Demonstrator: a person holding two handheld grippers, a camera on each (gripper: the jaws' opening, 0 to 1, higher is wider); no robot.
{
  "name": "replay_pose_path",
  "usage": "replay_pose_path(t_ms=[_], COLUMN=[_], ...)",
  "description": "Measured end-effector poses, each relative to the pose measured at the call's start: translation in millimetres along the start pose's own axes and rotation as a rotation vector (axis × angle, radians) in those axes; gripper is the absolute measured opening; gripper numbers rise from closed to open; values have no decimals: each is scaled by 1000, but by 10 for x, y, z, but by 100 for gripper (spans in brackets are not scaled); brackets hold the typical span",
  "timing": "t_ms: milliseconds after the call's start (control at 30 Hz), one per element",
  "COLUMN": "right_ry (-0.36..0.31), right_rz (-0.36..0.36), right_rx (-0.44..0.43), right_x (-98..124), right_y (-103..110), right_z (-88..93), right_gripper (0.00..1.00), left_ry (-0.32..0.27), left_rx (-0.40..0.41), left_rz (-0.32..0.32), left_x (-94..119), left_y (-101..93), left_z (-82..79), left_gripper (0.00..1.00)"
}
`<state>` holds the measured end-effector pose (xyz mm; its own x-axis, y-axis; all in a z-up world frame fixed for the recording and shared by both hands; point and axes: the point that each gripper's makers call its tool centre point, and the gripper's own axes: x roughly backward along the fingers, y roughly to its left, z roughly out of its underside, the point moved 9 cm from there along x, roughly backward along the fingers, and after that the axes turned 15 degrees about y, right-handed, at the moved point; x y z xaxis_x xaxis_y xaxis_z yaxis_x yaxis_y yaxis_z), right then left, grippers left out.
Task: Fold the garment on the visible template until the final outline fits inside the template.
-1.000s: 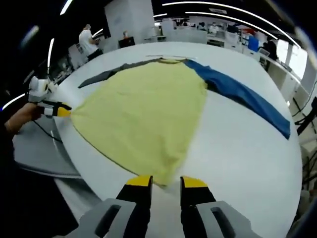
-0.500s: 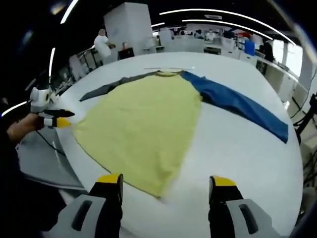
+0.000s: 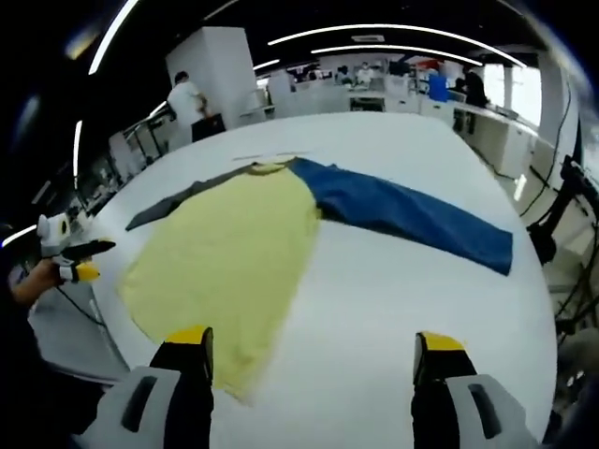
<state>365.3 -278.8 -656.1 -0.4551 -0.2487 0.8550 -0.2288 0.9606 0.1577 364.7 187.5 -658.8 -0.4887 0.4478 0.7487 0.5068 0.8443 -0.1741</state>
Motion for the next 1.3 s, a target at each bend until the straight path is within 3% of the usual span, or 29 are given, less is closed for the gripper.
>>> replay_pose_path(t_ms=[200,567,867,1300], right_ry=[-24,13,16,2], right_rz=[52,113,183,243], right_rx=[-22,-78,-129,-216], right_x=[46,-13,-88,-178], right_y=[-250,-669,-1020,-1340], right_z=[-129,-186,-243,-425], right_gripper=[83,80,70,51], left_ry=[-15,-42,-63,-36], left_rx=[-11,-59,-63,-67], left_rz=[4,26,47,37], left_x=[-2,-22,-26,-37], left_y=[-7,-52,-38,-1], left_z=[-46,-111,-170,-138], left_gripper=[94,99,99,99])
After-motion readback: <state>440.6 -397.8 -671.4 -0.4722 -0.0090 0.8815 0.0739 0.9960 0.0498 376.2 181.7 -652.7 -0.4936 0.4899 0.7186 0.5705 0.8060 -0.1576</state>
